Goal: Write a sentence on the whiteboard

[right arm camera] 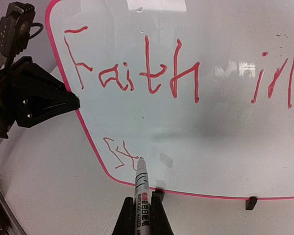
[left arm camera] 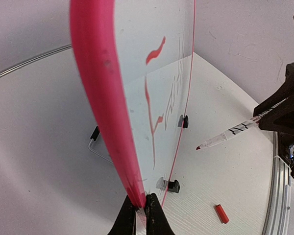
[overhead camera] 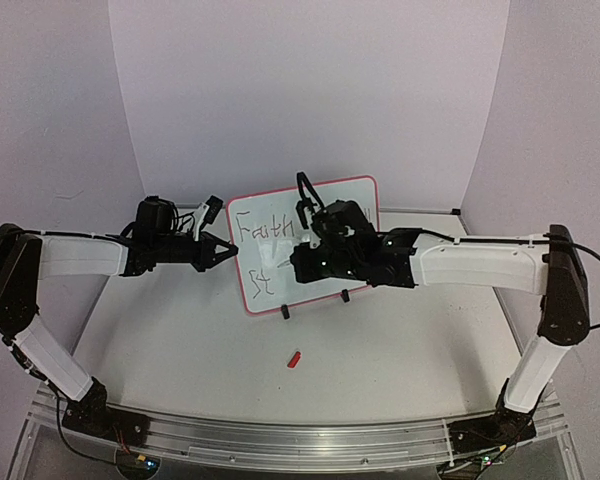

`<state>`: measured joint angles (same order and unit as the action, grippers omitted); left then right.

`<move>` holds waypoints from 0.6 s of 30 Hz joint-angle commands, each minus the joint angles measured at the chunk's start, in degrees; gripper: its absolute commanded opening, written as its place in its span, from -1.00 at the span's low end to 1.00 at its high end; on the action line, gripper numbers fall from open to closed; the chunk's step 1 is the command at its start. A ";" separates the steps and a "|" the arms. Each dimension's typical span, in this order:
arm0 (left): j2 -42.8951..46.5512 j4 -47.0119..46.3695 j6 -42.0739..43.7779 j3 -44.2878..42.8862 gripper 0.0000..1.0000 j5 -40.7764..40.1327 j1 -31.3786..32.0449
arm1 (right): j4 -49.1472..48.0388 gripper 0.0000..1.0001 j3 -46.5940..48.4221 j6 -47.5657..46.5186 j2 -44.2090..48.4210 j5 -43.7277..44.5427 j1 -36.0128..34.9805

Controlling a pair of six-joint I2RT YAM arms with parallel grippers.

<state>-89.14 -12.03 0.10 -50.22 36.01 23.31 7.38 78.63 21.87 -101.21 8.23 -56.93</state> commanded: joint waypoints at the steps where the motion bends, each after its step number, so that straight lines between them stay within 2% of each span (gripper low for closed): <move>1: 0.81 1.88 3.90 0.05 -1.00 -3.84 -0.06 | -0.26 -1.00 0.56 -0.41 -2.04 -0.19 0.56; 18: 0.02 1.81 3.96 -0.10 -1.00 -3.71 -0.06 | -1.65 -1.00 1.92 -0.27 -6.03 -1.02 2.92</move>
<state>-89.10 -12.01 0.14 -50.22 36.01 23.31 7.33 78.63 21.89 -106.37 6.70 -54.41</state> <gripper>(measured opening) 0.048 0.048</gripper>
